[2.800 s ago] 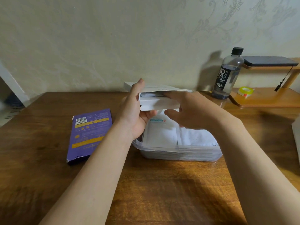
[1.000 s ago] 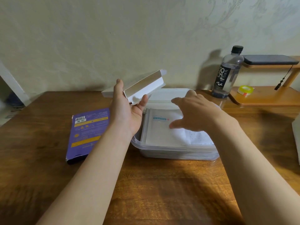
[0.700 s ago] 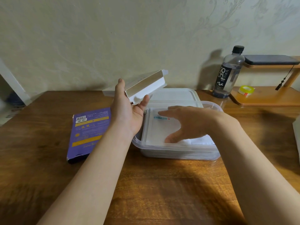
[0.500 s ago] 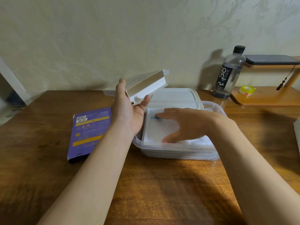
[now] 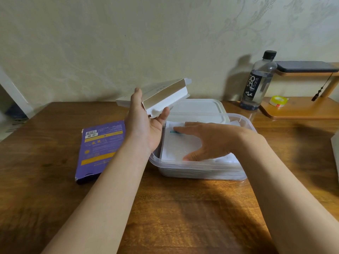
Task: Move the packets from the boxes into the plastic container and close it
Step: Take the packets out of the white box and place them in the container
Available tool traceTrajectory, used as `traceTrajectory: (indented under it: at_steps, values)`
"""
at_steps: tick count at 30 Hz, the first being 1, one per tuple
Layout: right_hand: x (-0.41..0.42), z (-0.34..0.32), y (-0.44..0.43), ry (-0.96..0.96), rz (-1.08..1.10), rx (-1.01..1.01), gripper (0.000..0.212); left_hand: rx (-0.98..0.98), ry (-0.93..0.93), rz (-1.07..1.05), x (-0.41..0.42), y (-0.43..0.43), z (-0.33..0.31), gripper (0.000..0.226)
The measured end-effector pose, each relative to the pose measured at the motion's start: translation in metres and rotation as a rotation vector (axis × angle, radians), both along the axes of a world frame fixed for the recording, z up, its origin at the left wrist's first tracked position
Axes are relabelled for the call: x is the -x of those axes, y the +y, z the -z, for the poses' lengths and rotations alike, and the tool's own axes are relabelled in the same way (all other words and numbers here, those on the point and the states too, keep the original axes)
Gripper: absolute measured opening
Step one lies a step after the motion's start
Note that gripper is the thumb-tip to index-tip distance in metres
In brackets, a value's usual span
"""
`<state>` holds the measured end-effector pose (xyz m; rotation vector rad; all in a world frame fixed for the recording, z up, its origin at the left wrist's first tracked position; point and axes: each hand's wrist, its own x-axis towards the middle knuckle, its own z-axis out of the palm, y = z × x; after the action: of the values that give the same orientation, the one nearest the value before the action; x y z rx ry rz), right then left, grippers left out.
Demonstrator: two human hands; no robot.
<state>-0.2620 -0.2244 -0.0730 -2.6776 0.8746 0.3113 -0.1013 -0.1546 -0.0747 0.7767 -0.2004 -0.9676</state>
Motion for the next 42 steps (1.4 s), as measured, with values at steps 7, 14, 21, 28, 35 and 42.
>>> traceTrajectory:
  at_steps: [7,14,21,28,35,42]
  values:
    - [-0.001,0.005,-0.003,0.033,0.010,-0.016,0.093,-0.002,-0.017,-0.005,0.001,0.000,0.000,0.036]
    - [-0.002,0.007,-0.003,0.042,0.007,-0.012,0.093,0.000,-0.026,-0.008,0.000,-0.001,0.000,0.040]
    - [-0.004,0.006,-0.001,0.073,0.008,-0.002,0.092,-0.001,-0.052,0.005,0.001,0.000,0.000,0.036]
    - [-0.004,0.005,0.000,0.068,-0.003,0.014,0.093,-0.008,-0.079,0.006,0.002,0.001,0.000,0.036]
    - [0.006,-0.008,0.000,-0.132,0.062,-0.092,0.103,0.010,-0.068,0.049,0.004,0.006,-0.008,0.040]
    - [0.070,-0.046,-0.004,-0.926,0.621,-0.182,0.034,0.077,-0.129,0.174,0.022,0.025,-0.044,0.037]
